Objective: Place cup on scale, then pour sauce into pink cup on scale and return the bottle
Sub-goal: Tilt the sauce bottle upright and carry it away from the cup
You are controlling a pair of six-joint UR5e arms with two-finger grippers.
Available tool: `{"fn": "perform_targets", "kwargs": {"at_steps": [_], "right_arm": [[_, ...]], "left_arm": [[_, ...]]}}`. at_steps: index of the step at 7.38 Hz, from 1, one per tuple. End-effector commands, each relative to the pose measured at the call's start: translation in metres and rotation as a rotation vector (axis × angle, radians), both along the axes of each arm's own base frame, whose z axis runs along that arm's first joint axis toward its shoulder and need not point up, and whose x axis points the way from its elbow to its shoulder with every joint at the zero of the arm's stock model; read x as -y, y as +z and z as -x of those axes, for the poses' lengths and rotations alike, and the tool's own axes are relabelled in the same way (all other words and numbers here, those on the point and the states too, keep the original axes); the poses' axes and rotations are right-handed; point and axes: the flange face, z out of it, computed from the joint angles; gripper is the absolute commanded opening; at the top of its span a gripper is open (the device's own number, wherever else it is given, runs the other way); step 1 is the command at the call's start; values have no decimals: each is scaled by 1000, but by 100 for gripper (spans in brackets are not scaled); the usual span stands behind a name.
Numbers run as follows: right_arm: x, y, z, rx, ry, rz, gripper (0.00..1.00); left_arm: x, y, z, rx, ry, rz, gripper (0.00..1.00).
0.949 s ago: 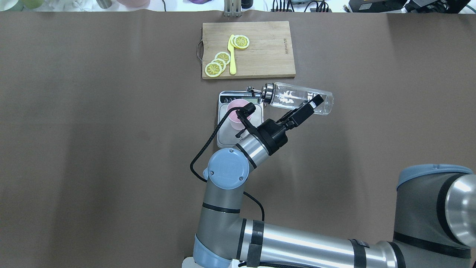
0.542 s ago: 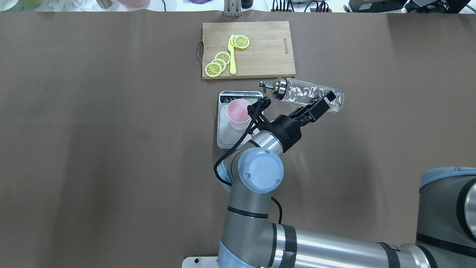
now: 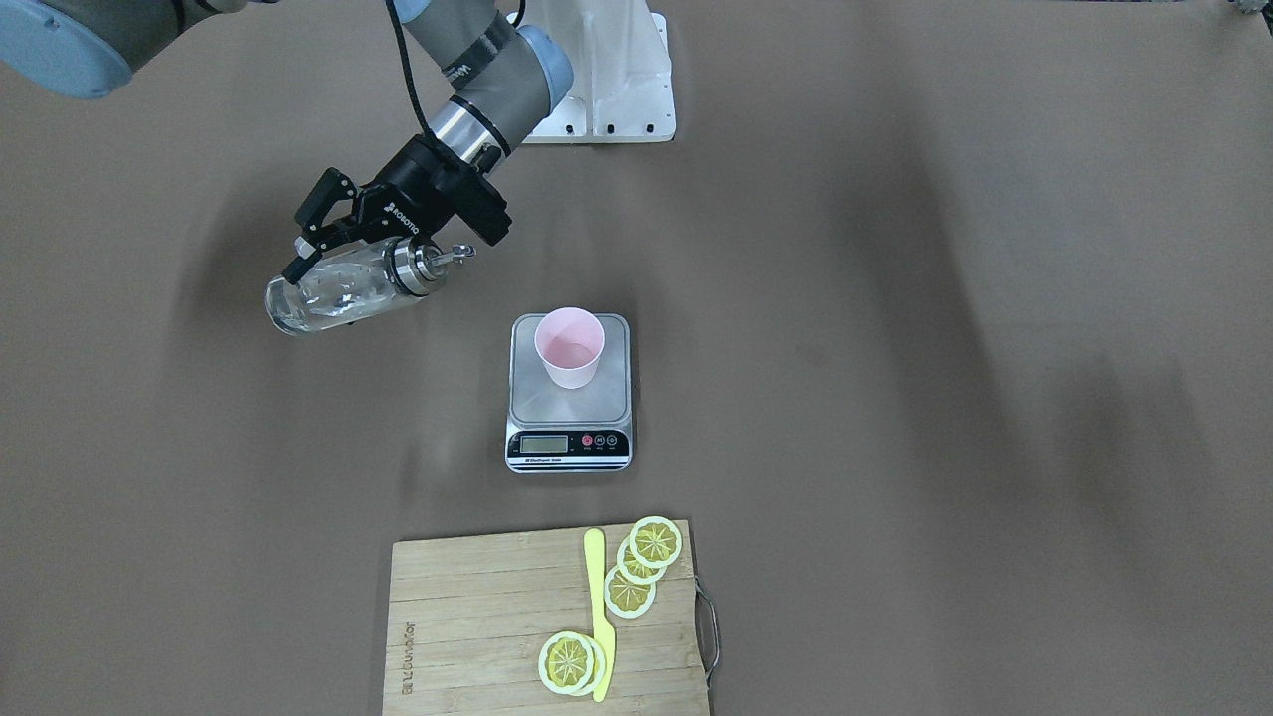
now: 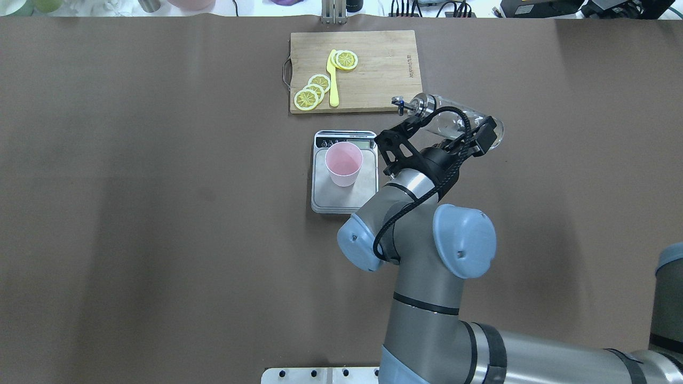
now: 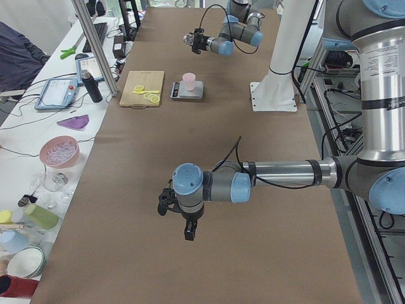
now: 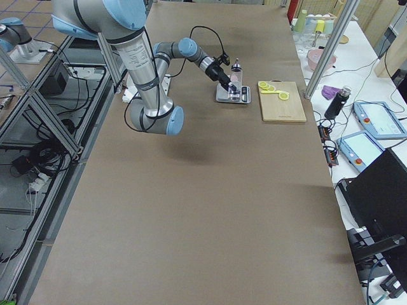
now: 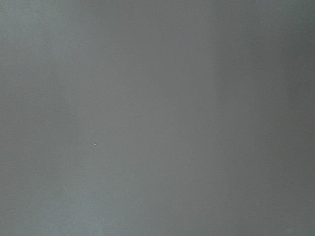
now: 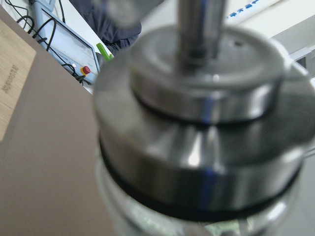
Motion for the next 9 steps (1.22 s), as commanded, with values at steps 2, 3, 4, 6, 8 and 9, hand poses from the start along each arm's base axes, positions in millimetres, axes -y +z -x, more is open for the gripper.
{"fn": "perform_targets", "kwargs": {"at_steps": [2,3,4,6,8,9], "right_arm": [[26,-2,-49,279,-109,34,0],[28,5,-54,381,-166,27,0],[33,13,-60,468,-184,25,0],[24,28,-74,700,-256,14,0],[20,71,-99,885,-283,9,0],[17,83,-108,980,-283,11,0]], "left_arm": [[2,-2,0,1,1,-7,99],[2,-4,1,1,-1,-12,99],[4,-13,1,3,-3,-26,99],[4,-13,0,6,0,-28,99],[3,-12,1,4,-1,-27,99],[3,-12,1,3,-2,-26,99]]}}
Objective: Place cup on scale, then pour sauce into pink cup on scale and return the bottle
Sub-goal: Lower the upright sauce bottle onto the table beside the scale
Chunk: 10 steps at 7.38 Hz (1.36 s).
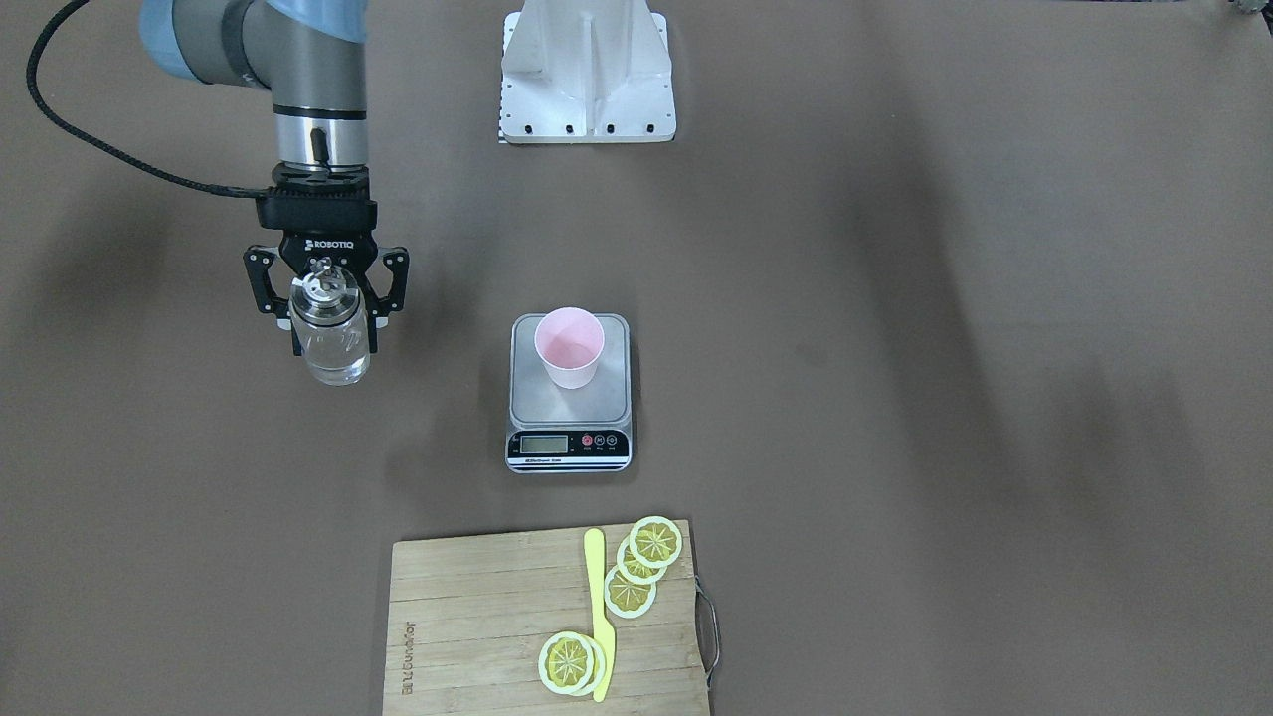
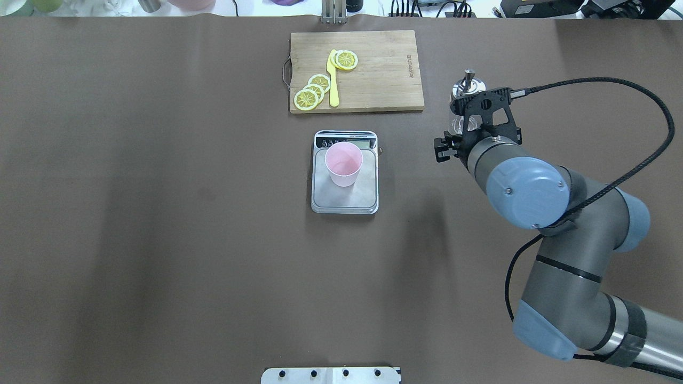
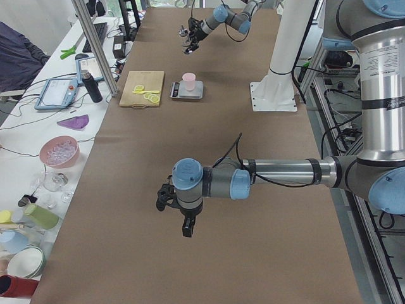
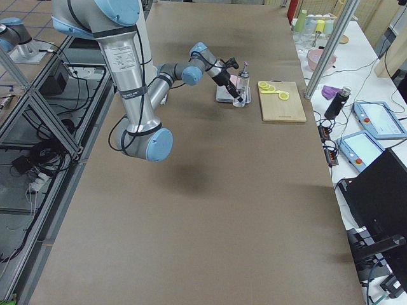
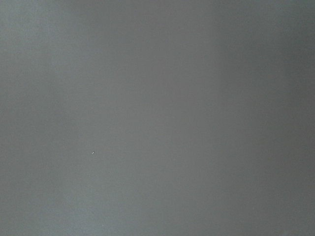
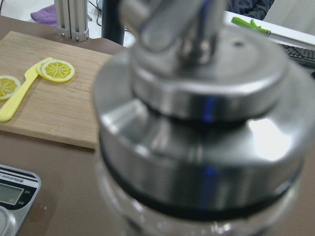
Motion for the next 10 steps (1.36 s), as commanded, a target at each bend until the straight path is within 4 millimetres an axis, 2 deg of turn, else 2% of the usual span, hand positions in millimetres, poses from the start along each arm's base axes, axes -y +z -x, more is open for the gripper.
{"fn": "perform_targets", "kwargs": {"at_steps": [1,2,4,6,8,10], "right_arm": [[-8,30,-20,188,10,26,0],[-8,46,-20,227,26,35,0],[-1,108,-9,287,20,-6,0],[6,142,0,199,21,20,0],[9,152,1,146,42,34,0],[9,153,0,142,46,34,0]], "left_arm": [[0,0,-1,-3,1,1,99],[0,-1,0,-3,0,-2,99],[0,-2,-1,-3,2,-3,99],[0,-4,0,-3,0,-8,99],[0,-4,0,-3,0,-8,99],[0,-4,0,-3,0,-8,99]]}}
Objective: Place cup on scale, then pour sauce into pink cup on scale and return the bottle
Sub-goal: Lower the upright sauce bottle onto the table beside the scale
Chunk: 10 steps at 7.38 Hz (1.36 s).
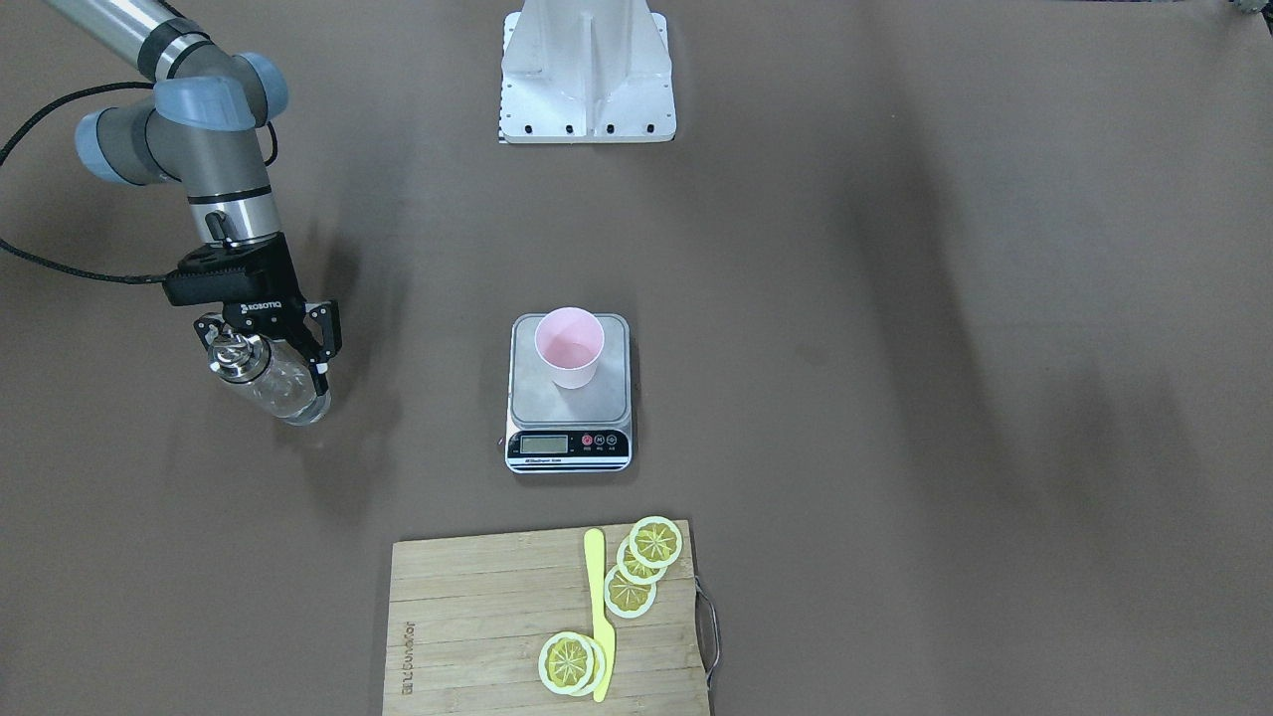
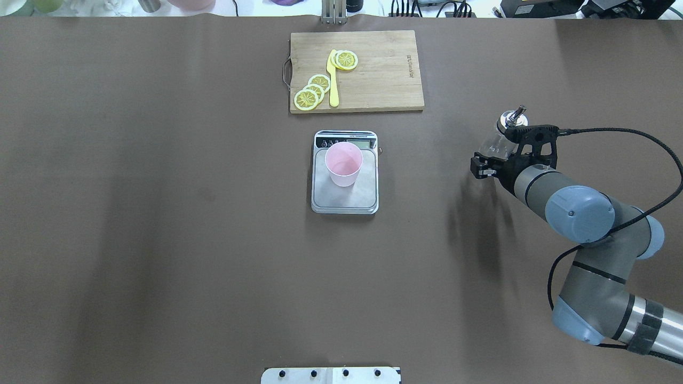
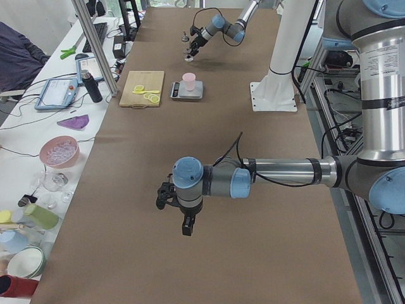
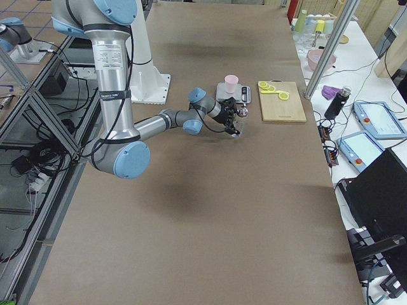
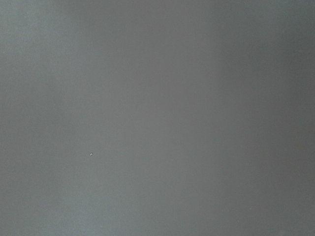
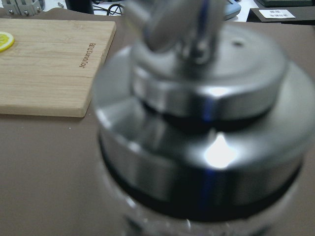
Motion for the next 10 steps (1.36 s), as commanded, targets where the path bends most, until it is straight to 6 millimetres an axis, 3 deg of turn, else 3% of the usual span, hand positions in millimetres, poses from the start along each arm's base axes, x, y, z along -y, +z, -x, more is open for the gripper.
{"fn": "perform_targets", "kwargs": {"at_steps": [1,7,10], "right_arm": [[0,4,-1,-12,7,3,0],[-1,21,5,-30,23,12,0],[-1,19,7,-24,24,9,0]], "left_arm": [[0,0,0,0,0,-1,99],[1,0,-1,0,0,0,99],[1,-1,-1,0,0,0,99]]}}
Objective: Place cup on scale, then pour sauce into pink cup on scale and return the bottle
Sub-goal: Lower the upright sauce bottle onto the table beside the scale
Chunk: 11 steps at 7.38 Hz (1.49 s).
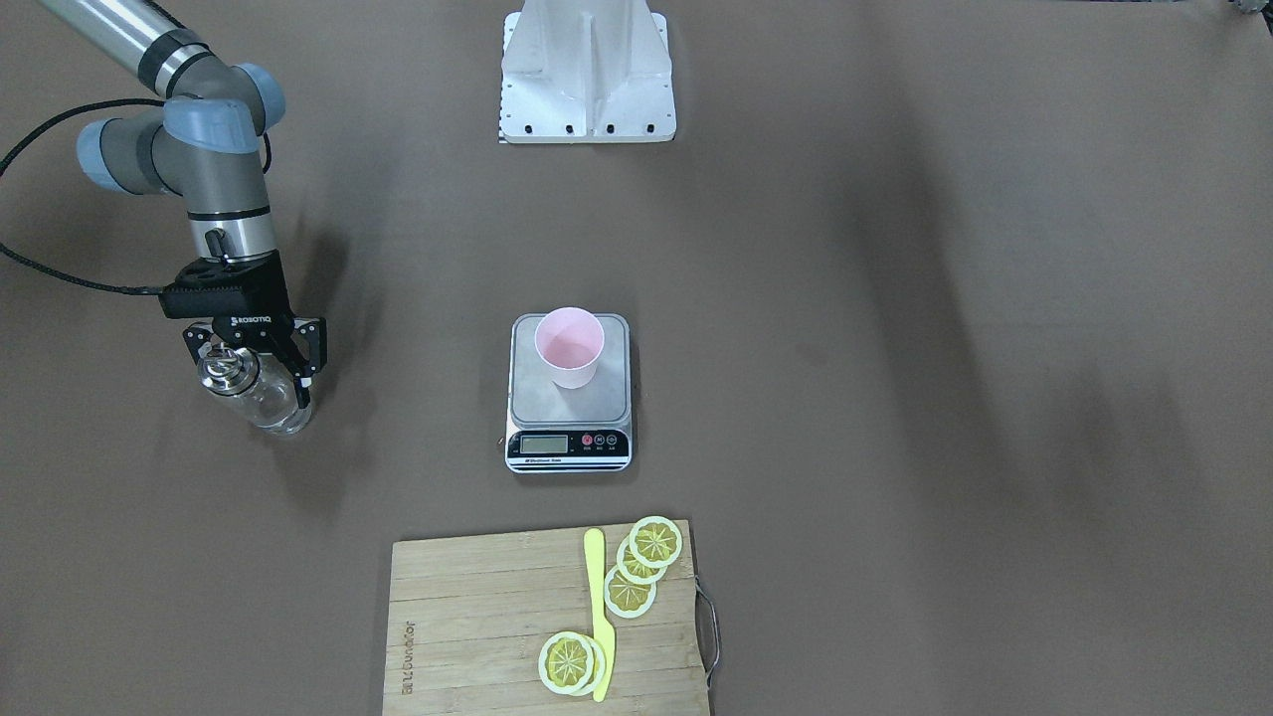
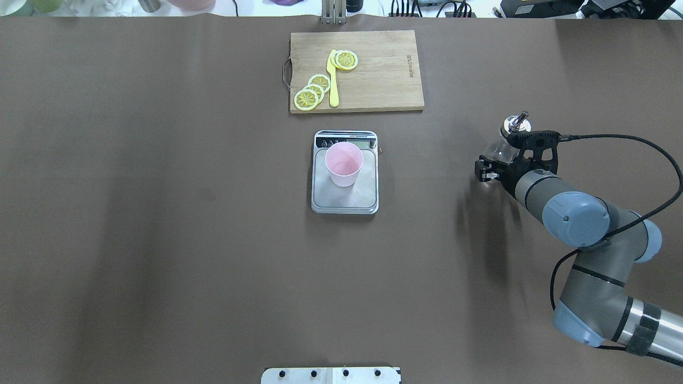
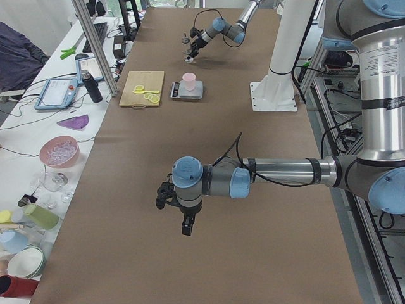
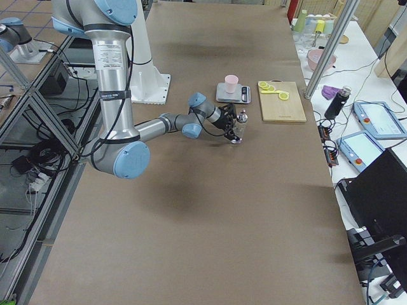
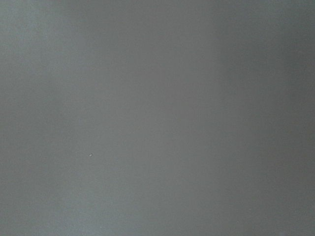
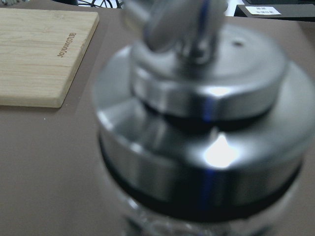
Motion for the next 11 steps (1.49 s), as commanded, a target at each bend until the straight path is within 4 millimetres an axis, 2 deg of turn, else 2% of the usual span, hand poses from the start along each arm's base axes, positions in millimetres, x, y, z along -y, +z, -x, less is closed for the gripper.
{"fn": "perform_targets", "kwargs": {"at_steps": [1,5,10,11], "right_arm": [[0,0,1,1,-2,0,0],[1,-6,4,11,-1,-4,0],[1,1,6,-1,-1,1,0],[-1,1,9,-2,-8,1,9]], "left_arm": [[2,0,0,0,0,-1,99],[3,-1,0,0,0,-2,99],[4,-2,0,0,0,-4,99],[4,-1,-1,0,2,-2,99]]}}
